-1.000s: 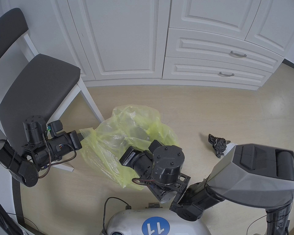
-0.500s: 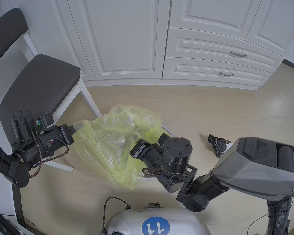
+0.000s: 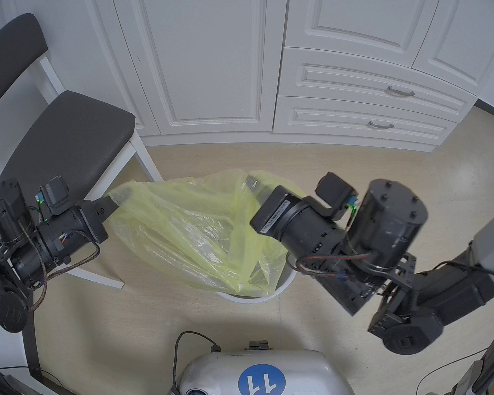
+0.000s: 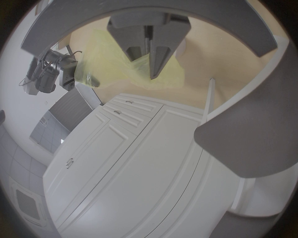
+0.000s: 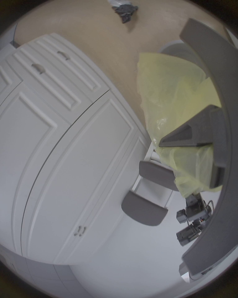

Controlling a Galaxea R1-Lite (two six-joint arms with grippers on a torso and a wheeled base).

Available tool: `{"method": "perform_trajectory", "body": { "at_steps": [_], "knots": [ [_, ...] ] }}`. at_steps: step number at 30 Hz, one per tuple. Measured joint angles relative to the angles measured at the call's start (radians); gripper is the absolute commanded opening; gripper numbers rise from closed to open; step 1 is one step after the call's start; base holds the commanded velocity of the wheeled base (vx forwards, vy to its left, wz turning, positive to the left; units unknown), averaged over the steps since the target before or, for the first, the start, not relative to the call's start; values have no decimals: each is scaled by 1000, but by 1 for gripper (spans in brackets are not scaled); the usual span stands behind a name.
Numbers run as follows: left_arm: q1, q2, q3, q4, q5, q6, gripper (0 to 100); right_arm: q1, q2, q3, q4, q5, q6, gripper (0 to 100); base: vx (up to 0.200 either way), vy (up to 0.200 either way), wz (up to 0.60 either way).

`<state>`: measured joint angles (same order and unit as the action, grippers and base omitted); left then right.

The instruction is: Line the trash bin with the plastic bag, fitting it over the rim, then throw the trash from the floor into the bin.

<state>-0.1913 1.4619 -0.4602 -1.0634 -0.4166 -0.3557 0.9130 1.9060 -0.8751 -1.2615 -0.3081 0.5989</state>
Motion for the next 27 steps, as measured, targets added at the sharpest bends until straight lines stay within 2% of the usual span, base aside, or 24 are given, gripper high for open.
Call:
{"method": "perform_trajectory", "body": {
  "at_steps": [9, 16, 21, 27],
  "knots": [
    [-45, -77, 17, 8, -2, 6, 0, 25, -136, 71, 4, 4, -71, 0, 0, 0, 0],
    [-153, -101, 35, 47, 0, 6, 0, 40, -187, 147, 12, 40, -129, 0, 0, 0, 0],
    [-233, -86, 50, 55, 1, 3, 0, 105, -215, 216, 14, 71, -151, 0, 0, 0, 0],
    [-298, -35, 63, 50, 1, -7, 0, 164, -198, 244, 9, 77, -150, 0, 0, 0, 0]
  ]
}}
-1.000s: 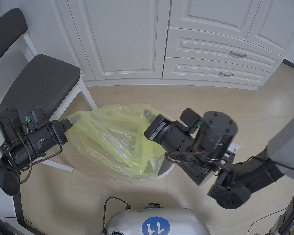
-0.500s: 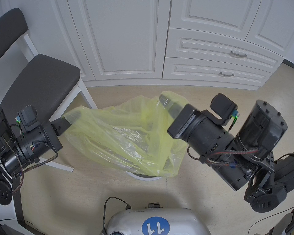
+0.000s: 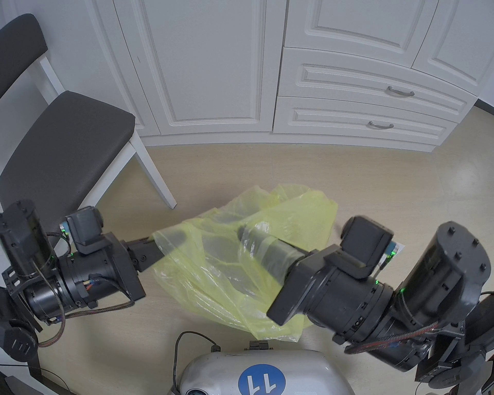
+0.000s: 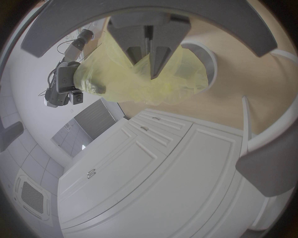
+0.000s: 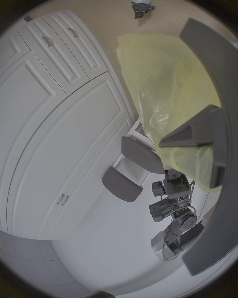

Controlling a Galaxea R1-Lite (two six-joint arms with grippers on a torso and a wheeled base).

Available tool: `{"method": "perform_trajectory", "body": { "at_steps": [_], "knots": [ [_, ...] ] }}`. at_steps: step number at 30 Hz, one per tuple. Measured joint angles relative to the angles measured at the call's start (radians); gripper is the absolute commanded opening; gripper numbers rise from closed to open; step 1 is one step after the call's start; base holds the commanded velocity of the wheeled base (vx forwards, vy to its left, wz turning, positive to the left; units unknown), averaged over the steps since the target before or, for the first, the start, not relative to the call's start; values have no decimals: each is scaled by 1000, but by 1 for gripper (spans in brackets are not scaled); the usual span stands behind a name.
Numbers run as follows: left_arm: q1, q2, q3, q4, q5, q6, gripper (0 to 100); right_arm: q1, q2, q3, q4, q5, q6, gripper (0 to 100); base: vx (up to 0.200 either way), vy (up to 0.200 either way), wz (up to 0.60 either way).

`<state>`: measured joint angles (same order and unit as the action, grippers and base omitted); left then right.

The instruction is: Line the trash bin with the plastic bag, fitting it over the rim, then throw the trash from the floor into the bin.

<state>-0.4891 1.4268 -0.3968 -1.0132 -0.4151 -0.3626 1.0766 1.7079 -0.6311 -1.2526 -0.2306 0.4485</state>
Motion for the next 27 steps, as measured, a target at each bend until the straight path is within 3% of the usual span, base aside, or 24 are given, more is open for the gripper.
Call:
{"method": "perform_trajectory", "body": {
  "at_steps": [8, 20, 27],
  "knots": [
    [-4, 135, -9, -41, 0, -69, 0, 4, 98, -8, -11, 12, 34, 0, 0, 0, 0],
    [100, 431, -5, -473, -2, -184, 0, -76, 296, -53, -169, 53, 74, 0, 0, 0, 0],
    [117, 527, 35, -524, -3, -218, 0, -135, 390, -131, -120, 113, 79, 0, 0, 0, 0]
  ]
}}
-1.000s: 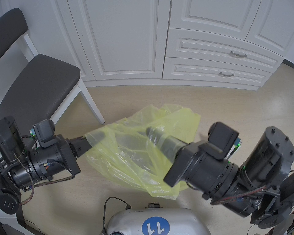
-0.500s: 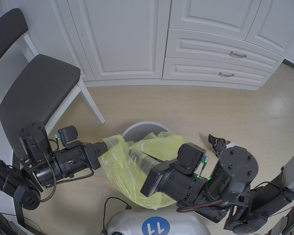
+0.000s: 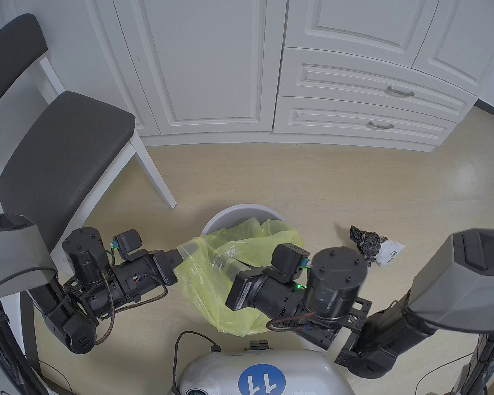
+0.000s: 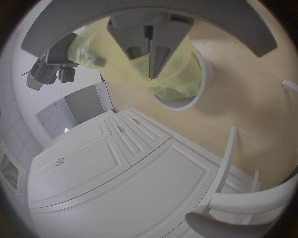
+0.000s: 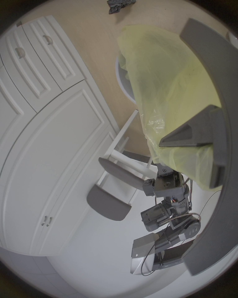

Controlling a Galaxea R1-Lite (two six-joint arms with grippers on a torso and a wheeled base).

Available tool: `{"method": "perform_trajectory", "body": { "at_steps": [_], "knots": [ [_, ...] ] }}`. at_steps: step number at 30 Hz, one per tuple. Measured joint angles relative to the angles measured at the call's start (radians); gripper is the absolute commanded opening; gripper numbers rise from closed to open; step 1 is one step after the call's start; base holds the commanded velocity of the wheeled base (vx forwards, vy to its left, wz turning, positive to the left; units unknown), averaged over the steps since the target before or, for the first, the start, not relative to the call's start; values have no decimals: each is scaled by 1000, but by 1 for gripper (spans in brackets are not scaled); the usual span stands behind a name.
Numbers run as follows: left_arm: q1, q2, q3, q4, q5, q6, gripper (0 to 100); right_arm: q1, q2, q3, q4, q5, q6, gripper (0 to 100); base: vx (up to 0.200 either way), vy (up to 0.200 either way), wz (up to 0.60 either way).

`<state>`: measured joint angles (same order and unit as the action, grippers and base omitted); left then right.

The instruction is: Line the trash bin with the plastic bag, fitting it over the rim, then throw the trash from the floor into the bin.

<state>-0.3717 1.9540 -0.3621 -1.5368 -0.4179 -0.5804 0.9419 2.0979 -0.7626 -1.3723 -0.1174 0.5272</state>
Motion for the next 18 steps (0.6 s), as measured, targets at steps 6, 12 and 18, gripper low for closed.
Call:
{"method": "perform_trajectory", "body": {
  "at_steps": [6, 12, 18],
  "knots": [
    [3, 28, 3, 4, 1, -11, 0, -51, 16, -124, 271, 61, 2, 0, 0, 0, 0],
    [13, 30, -13, 6, 5, -41, 0, -80, 14, -225, 384, 75, -7, 0, 0, 0, 0],
    [16, -7, -10, 7, 5, -45, 0, -80, 13, -235, 413, 17, -13, 0, 0, 0, 0]
  ]
}}
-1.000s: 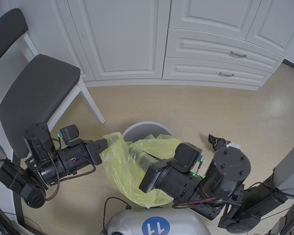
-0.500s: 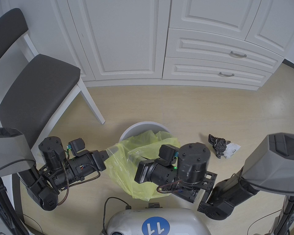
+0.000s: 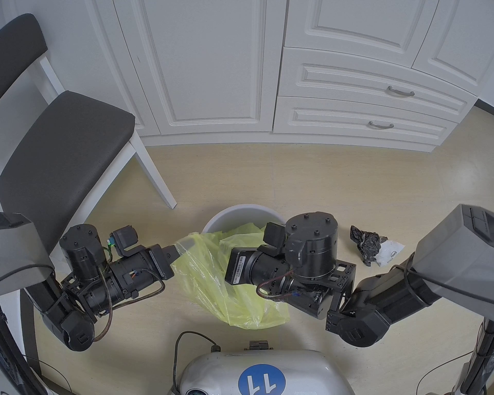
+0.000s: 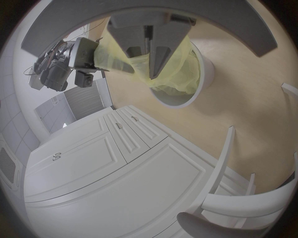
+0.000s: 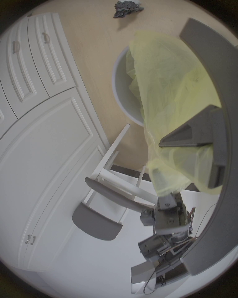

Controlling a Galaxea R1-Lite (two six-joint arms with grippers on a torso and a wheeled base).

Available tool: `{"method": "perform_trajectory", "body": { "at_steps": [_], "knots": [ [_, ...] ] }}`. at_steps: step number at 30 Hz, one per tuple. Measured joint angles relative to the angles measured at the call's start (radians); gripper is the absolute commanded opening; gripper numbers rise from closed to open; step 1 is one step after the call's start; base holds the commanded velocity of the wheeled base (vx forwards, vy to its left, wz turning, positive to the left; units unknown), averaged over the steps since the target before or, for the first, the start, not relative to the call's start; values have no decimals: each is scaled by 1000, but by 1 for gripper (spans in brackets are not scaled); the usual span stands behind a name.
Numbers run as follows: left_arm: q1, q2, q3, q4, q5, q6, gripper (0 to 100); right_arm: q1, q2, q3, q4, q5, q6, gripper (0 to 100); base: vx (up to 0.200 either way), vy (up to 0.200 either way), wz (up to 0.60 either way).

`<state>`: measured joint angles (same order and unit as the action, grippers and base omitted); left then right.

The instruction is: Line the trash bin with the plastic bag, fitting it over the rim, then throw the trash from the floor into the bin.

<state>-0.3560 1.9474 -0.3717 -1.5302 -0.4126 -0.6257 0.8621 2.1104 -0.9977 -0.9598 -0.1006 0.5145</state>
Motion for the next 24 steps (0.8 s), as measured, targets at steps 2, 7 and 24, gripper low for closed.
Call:
{"method": "perform_trajectory", "body": {
  "at_steps": [2, 7, 24],
  "knots": [
    [0, -13, 3, 1, 0, 1, 0, 9, -1, -2, 4, -31, -2, 0, 0, 0, 0],
    [1, -52, 12, 3, -1, 8, 0, 37, 0, -10, 6, -128, -6, 0, 0, 0, 0],
    [13, -169, 41, 13, -6, 14, 0, 67, 56, -87, -6, -268, 229, 0, 0, 0, 0]
  ]
}}
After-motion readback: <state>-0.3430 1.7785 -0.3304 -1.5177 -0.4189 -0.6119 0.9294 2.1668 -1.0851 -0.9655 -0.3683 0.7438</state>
